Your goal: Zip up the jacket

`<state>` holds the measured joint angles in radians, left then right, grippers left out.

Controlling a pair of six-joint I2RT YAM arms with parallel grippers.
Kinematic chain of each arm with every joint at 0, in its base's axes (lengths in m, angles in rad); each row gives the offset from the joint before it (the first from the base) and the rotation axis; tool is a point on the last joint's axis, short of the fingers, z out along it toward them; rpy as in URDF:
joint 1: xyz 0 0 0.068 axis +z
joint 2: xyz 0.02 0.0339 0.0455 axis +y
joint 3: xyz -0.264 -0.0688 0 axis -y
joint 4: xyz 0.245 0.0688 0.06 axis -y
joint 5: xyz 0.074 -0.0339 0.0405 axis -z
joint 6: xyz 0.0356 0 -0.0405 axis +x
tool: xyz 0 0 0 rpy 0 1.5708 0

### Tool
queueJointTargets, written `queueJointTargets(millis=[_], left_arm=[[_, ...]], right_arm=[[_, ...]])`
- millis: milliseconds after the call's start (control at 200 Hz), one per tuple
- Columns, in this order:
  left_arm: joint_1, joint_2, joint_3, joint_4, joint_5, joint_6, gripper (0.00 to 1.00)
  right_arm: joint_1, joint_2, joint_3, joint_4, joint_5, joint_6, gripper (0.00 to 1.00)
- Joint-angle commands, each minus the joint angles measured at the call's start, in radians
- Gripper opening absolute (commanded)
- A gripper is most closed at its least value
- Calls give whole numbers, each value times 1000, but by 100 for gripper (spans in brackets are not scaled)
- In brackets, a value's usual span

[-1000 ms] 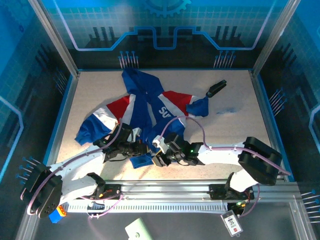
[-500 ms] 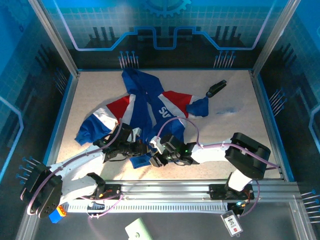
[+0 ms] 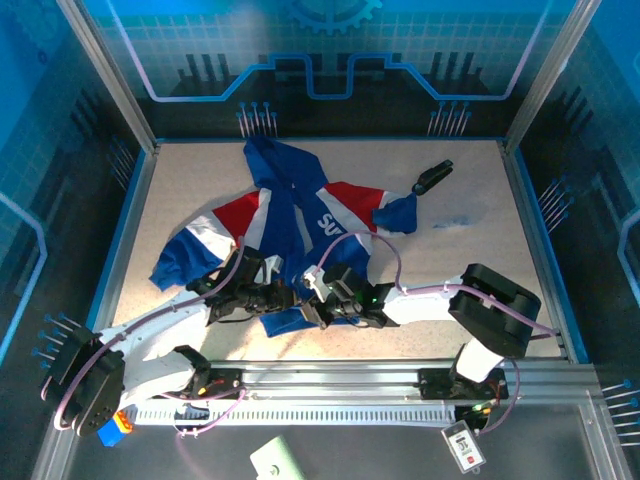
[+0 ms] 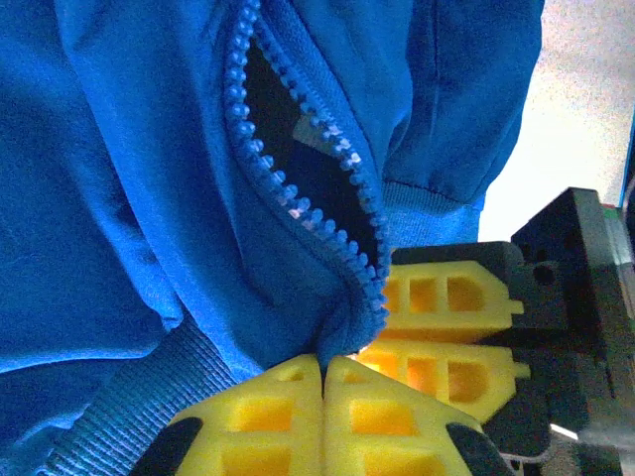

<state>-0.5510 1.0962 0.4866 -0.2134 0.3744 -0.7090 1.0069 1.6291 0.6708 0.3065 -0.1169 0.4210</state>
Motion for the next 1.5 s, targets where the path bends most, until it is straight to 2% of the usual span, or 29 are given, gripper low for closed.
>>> queueJointTargets(millis=[0,45,105,170,425,560,705,760,800,841,971,1226,1496], left_arm=[[-2,0,3,-24,15,-6,0],[-1,0,4,-24,14,-3,0],[-2,2,3,-27,12,0,0],[-1,2,2,-27,11,2,0],[-2,16,-4,-14,14,8,0],[-1,23,-3,-11,17,9,0],[-2,21,-2,-9,18,10,0],[-1,21,-1,-7,23,13,0],[-2,21,-3,-4,26,16,0],[-2,21,-3,-1,30,20,0],[-2,22,-3,2,40,33,0],[-2,29,0,15,61,48,0],[-3,33,-2,18,71,51,0]], right_arm=[[-8,-42,-13,-2,-33,-19,7],[-8,-53,-16,-8,-43,-23,9],[-7,-70,-24,-12,-57,-31,16],[-8,-92,-35,-18,-64,-41,18],[-24,-138,-59,-25,-102,-90,14],[-32,-139,-51,-31,-110,-102,4],[-31,-134,-50,-31,-76,-107,4],[-32,-130,-52,-30,-61,-111,9],[-31,-126,-51,-30,-46,-120,17],[-32,-123,-50,-31,-36,-135,21],[-33,-115,-49,-63,-7,-243,33],[-24,-111,-69,5,11,-517,36],[-17,-63,-66,45,13,-662,36]])
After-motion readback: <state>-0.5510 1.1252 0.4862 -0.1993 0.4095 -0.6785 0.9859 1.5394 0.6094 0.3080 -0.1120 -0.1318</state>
